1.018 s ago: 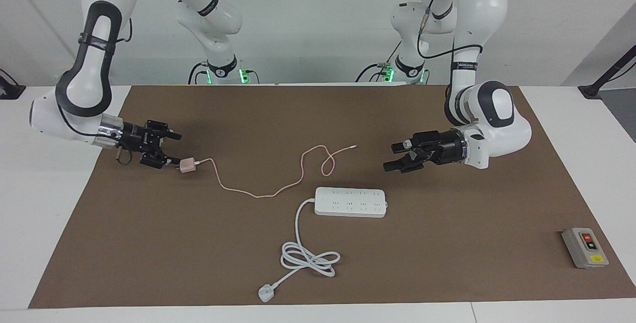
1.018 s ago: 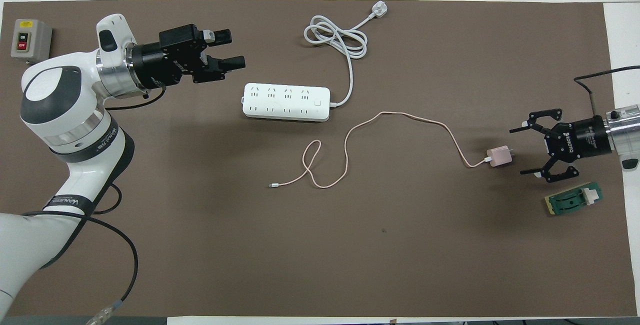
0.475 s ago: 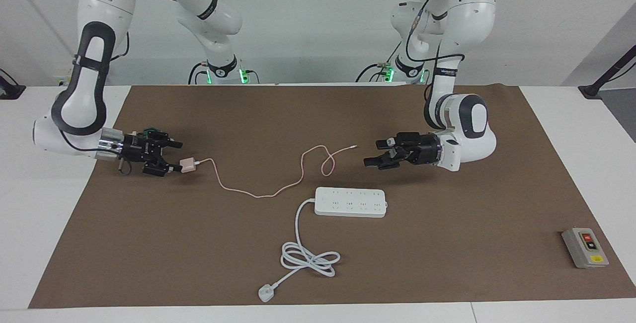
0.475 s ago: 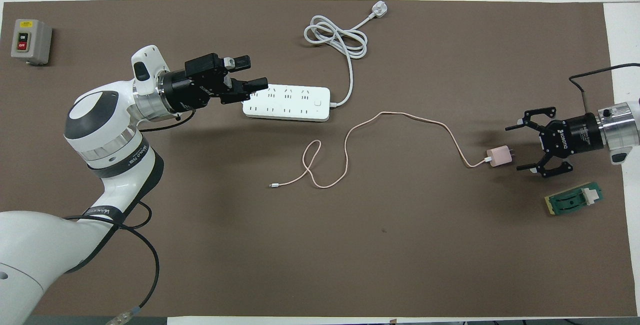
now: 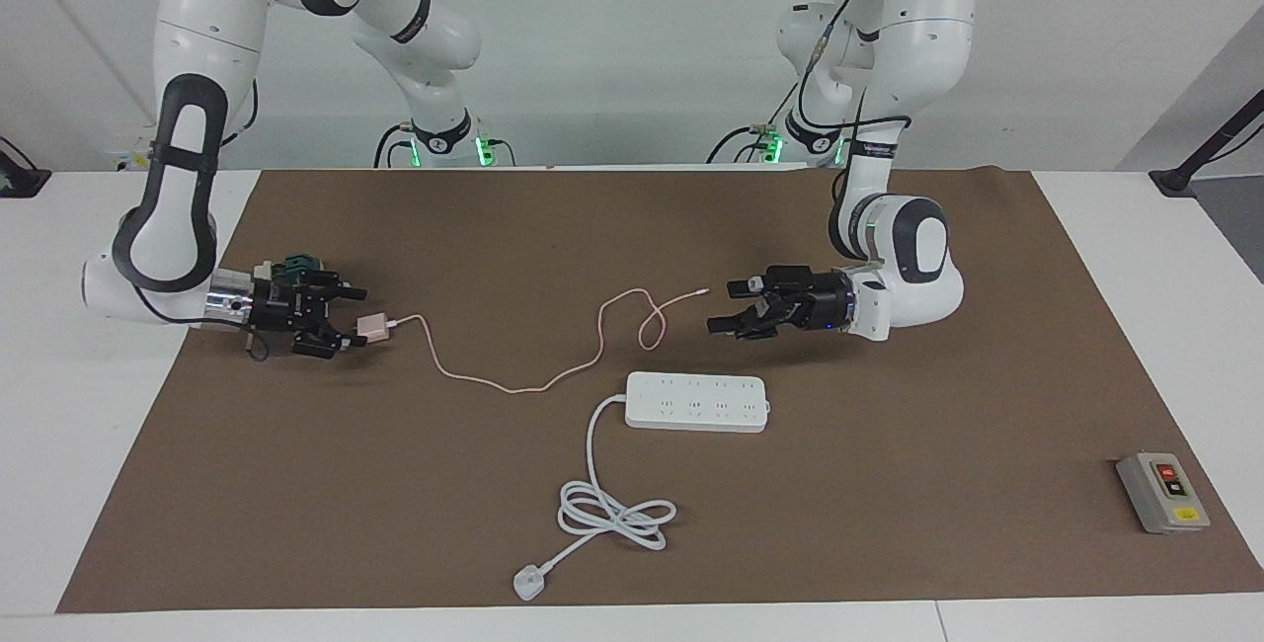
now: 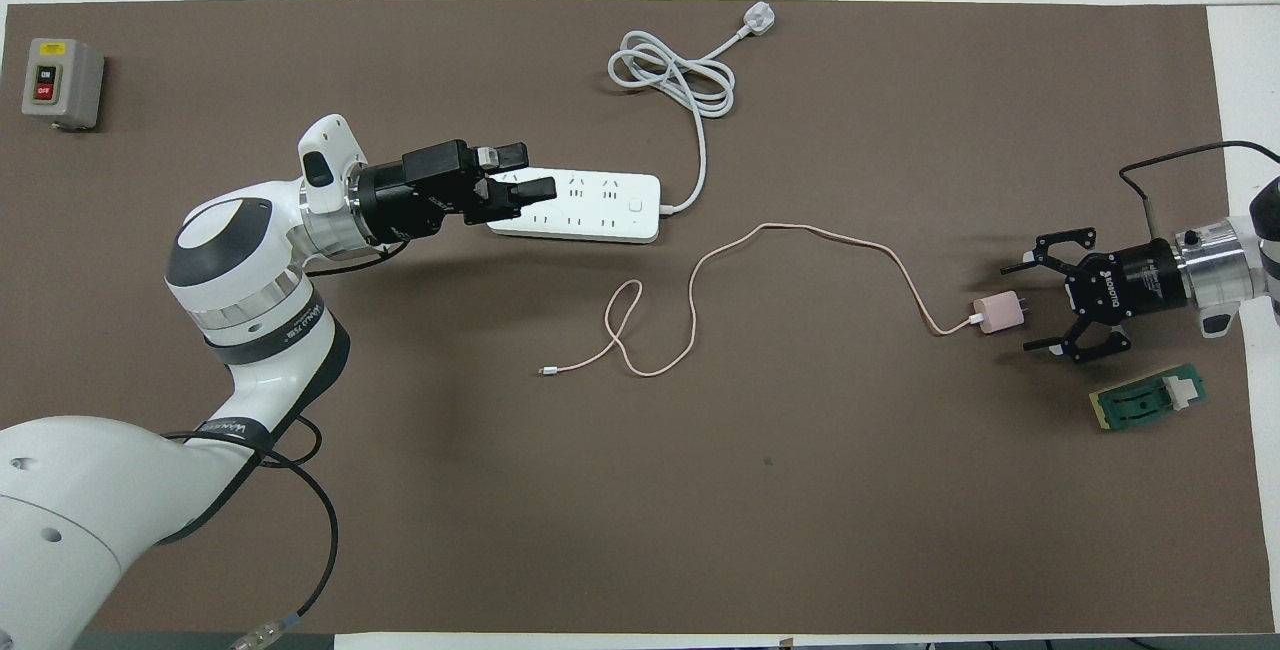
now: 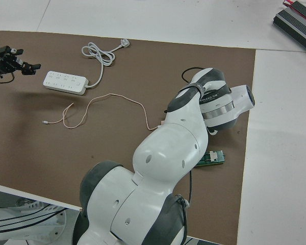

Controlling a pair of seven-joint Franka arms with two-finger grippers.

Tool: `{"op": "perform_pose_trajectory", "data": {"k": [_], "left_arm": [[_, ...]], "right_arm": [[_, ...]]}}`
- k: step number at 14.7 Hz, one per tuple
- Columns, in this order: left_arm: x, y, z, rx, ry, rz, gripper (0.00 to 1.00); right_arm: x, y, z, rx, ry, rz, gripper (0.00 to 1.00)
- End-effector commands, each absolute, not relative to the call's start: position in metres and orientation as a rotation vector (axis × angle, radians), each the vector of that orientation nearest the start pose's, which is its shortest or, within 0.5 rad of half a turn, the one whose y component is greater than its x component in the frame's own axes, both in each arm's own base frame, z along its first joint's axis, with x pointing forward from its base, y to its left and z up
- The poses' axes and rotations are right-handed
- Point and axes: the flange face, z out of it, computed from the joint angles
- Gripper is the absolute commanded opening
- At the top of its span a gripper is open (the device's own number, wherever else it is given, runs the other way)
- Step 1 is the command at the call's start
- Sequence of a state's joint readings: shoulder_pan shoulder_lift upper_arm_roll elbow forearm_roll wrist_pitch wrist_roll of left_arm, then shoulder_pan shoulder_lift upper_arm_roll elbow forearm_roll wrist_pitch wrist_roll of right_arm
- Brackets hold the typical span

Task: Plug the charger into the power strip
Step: 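Grasp the white power strip end with the left gripper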

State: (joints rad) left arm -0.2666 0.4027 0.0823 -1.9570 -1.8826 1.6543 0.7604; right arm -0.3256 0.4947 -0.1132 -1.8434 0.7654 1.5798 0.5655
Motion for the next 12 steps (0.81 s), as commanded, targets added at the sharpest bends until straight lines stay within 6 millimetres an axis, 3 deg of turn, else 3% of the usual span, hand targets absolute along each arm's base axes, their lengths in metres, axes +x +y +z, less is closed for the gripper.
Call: {"op": "perform_pose_trajectory", "data": {"k": [1,5,12], "left_arm": [[0.580,-0.204,0.310,1.541,0.112,0.081,1.00],[0.575,-0.209,0.301,1.594,0.102,0.070,1.00],[0.581,-0.204,0.311,1.622,0.085,0.090,1.00]], "right_arm": [[0.551,-0.174,0.241,-1.848,1.420,0.955,1.00],[0.553,-0.172,0.230,-1.868,1.430,0.963,1.00],[0.552,-0.178,0.231,-1.937,1.427,0.967,1.00]]}}
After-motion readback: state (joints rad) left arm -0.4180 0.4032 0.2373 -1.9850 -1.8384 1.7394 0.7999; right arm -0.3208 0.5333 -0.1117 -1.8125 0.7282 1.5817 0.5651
